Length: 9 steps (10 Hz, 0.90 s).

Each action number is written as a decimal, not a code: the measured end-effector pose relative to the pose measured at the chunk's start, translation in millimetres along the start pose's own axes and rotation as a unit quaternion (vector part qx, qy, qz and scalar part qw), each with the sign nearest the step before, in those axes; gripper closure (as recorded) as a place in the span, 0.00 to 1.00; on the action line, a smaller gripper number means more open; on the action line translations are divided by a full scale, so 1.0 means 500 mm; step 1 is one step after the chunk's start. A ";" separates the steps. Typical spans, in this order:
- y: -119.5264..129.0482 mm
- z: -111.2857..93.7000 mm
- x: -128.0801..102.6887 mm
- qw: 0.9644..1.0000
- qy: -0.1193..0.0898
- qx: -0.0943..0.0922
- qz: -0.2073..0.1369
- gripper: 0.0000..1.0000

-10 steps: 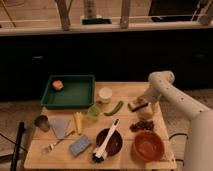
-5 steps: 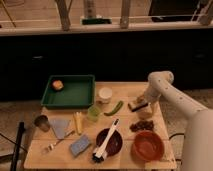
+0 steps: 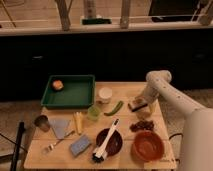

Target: Place eraser in paper cup

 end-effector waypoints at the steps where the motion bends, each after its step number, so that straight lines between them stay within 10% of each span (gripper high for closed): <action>1: -0.004 -0.001 -0.006 1.000 -0.003 0.000 -0.003 0.20; 3: -0.010 -0.004 -0.017 1.000 -0.009 0.002 -0.006 0.24; 9: -0.018 0.002 -0.024 1.000 -0.023 0.003 -0.006 0.82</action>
